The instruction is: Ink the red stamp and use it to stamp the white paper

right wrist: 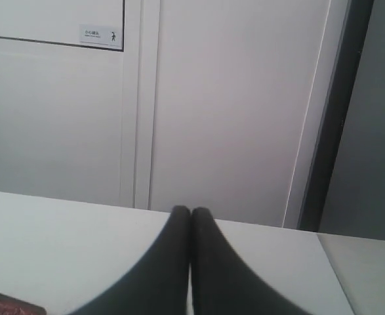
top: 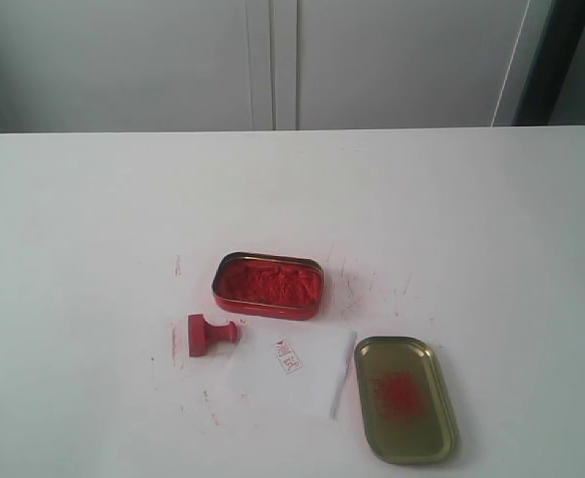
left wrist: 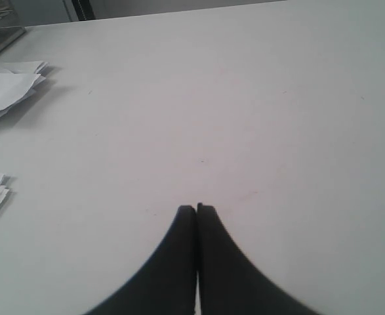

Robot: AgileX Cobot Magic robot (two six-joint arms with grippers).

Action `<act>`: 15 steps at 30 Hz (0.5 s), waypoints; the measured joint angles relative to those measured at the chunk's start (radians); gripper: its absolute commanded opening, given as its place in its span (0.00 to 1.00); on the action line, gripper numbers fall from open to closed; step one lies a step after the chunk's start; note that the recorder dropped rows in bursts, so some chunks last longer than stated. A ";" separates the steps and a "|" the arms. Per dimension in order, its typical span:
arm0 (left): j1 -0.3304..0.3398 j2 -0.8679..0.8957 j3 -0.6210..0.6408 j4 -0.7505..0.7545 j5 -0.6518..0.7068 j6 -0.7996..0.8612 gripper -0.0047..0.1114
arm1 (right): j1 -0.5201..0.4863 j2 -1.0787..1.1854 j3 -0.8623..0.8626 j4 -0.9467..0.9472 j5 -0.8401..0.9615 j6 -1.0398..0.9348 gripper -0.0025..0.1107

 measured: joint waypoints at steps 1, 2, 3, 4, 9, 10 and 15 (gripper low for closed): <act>0.000 0.000 0.000 0.000 0.000 0.000 0.04 | 0.000 -0.002 0.012 0.000 0.000 0.000 0.02; 0.000 0.000 0.000 0.000 0.000 0.000 0.04 | 0.000 -0.007 0.027 0.000 0.000 0.000 0.02; 0.000 0.000 0.000 0.000 0.000 0.000 0.04 | 0.000 -0.013 0.040 0.000 0.000 0.000 0.02; 0.000 0.000 0.000 0.000 0.000 0.000 0.04 | 0.000 -0.020 0.058 0.000 0.000 0.000 0.02; 0.000 0.000 0.000 0.000 0.000 0.000 0.04 | 0.000 -0.072 0.158 0.000 0.002 0.000 0.02; 0.000 0.000 0.000 0.000 0.000 0.000 0.04 | 0.000 -0.086 0.179 0.000 0.004 0.000 0.02; 0.000 0.000 0.000 0.000 0.000 0.000 0.04 | 0.000 -0.149 0.274 0.000 0.005 0.000 0.02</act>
